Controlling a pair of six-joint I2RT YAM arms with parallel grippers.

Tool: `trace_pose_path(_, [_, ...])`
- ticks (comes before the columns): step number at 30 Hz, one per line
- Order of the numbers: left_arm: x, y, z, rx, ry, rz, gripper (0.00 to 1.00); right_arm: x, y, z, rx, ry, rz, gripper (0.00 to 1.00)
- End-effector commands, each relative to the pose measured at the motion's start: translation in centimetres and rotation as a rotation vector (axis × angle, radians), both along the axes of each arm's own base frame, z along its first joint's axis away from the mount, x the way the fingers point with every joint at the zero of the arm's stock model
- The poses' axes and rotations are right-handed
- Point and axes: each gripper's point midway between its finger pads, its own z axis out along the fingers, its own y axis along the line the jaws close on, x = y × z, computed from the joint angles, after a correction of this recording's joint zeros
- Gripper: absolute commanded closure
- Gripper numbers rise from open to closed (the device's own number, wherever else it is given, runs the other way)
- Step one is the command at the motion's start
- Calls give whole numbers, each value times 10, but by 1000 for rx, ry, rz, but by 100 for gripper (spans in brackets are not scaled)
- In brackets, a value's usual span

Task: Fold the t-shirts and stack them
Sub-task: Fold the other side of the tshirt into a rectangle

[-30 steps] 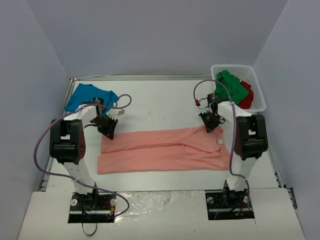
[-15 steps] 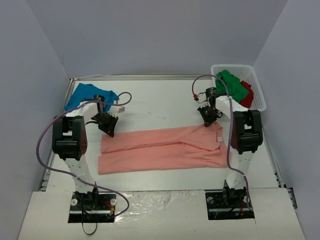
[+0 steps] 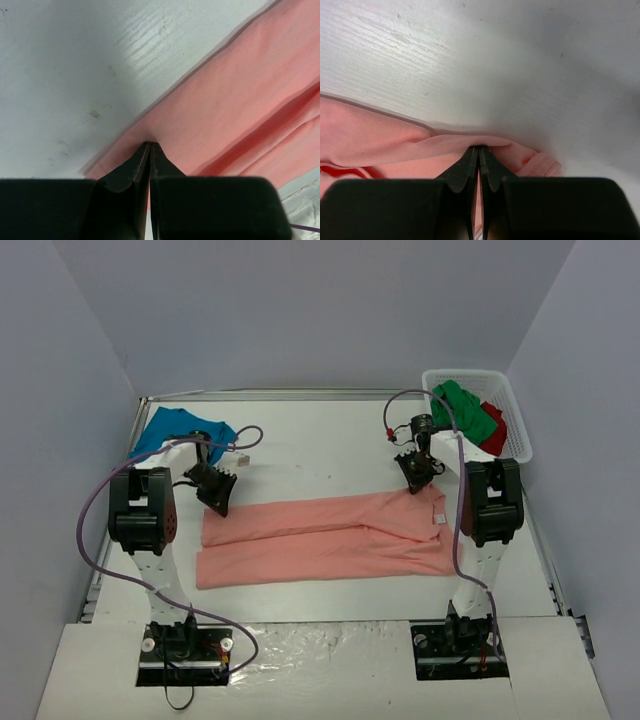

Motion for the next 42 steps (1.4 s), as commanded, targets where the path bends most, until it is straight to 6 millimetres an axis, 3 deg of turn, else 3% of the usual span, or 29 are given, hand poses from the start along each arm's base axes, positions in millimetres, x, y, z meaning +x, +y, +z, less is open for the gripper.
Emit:
trace_pose_path(1, [7,6,-5,34,16,17,98,-5,0,-22,-21,67,9,100])
trace_pose_path(7, [29,6,-10,21,40,46,98,14,3,-19,-19,37,3,100])
trace_pose_path(16, [62,19,-2,85,-27,94,98,43,14,-5,14,-8,13,100])
trace_pose_path(21, [65,20,1,91,-30,95,98,50,19,4,12,-27,23,100])
trace_pose_path(23, [64,19,5,86,-35,89,97,48,19,6,14,-24,31,100])
trace_pose_path(27, [55,17,25,73,-60,77,98,42,24,31,40,-45,53,97])
trace_pose_path(29, [53,16,46,62,-111,72,97,38,22,40,38,-56,51,94])
trace_pose_path(32, [43,12,78,40,-170,69,98,28,22,63,36,-77,53,84])
trace_pose_path(33, [38,11,84,32,-181,70,97,26,23,79,46,-107,55,72])
trace_pose_path(34, [35,10,106,20,-247,71,97,20,23,83,49,-107,54,61])
trace_pose_path(36, [35,9,126,13,-337,90,94,13,23,104,60,-148,57,44])
trace_pose_path(37, [26,10,141,19,-399,96,91,8,22,105,60,-150,65,38])
trace_pose_path(38, [24,12,148,23,-435,108,77,5,21,110,58,-161,69,25])
trace_pose_path(39, [25,13,157,24,-483,114,76,1,22,121,64,-187,75,5])
trace_pose_path(40, [16,11,168,15,-521,101,76,-4,23,119,76,-179,89,0])
trace_pose_path(42, [6,8,180,-2,-550,92,58,-10,27,124,106,-187,112,0])
